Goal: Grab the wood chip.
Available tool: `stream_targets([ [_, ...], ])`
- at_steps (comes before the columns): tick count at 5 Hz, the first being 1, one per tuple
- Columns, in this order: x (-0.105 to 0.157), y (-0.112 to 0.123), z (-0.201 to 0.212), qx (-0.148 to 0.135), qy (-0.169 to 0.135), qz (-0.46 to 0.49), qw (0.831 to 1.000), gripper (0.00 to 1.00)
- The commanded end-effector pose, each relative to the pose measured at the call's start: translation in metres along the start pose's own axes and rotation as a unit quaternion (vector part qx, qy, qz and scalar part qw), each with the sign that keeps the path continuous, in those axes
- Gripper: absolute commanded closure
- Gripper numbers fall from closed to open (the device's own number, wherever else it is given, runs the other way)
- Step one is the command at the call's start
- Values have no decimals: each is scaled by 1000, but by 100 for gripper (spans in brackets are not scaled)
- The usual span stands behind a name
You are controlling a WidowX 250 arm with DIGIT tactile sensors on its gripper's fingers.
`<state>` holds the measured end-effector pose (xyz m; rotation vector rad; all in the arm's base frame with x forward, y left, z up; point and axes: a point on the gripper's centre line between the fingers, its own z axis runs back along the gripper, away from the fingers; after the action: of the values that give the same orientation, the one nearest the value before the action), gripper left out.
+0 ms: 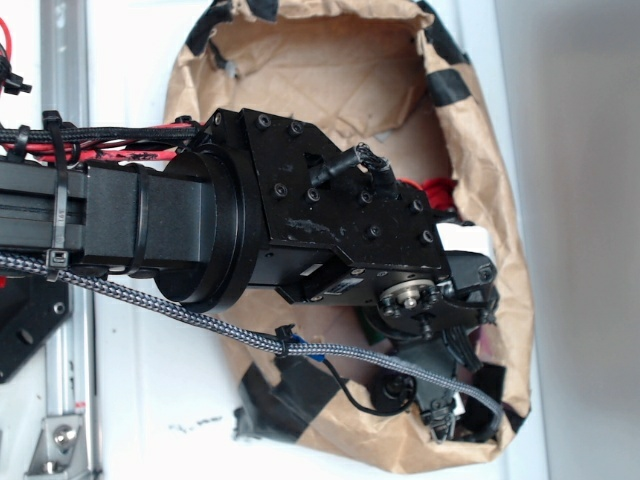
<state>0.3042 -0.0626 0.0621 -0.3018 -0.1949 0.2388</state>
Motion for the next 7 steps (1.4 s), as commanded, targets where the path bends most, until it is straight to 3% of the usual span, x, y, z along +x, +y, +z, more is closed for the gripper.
stream_targets([
  [1,10,-5,-6,10,-13,4,1000,0],
  [2,-6,-8,-10,37,-10,7,999,0],
  [3,-17,-11,-17,111,-22,7,994,0],
  [5,-10,0,-5,103,-26,34,994,0],
  [7,-1,0,-17,78,-8,27,997,0],
])
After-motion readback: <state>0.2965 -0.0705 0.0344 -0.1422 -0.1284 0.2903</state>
